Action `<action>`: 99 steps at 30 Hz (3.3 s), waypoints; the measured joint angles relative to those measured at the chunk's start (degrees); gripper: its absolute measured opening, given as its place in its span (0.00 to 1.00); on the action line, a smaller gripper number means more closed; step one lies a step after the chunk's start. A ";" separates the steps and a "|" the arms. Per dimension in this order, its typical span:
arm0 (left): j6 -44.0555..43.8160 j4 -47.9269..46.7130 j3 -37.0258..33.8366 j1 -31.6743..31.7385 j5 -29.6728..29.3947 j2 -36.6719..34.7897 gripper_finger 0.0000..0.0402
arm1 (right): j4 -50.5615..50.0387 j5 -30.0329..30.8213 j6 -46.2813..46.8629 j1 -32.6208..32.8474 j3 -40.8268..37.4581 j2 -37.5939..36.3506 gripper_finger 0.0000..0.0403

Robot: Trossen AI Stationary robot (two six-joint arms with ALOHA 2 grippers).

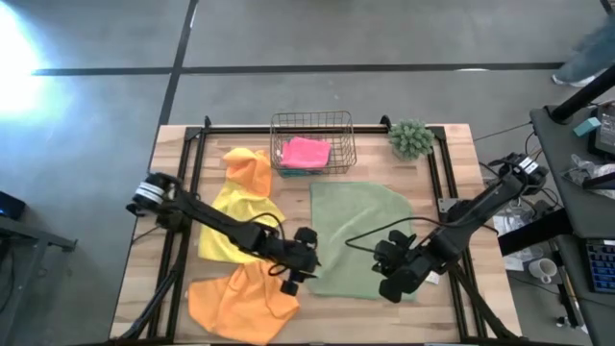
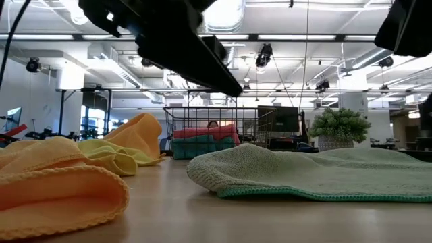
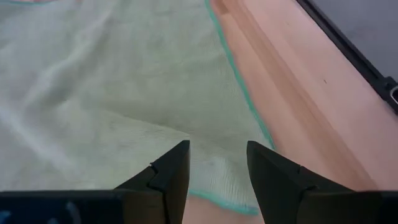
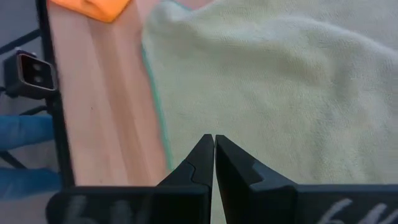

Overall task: Fold microfiber towels
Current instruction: Fold the green microfiber cloth

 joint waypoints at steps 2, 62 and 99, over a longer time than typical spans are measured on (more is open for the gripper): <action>-1.77 -0.05 1.18 -0.34 0.02 1.96 0.36 | 0.05 0.04 -0.93 0.03 -0.57 -0.80 0.02; -15.65 -23.23 9.05 -14.43 -16.76 4.94 0.36 | 4.95 -3.04 1.55 20.20 -1.76 11.92 0.36; -11.72 -20.68 14.09 -15.32 -20.02 15.60 0.36 | -4.49 -1.43 1.46 20.08 3.32 23.06 0.37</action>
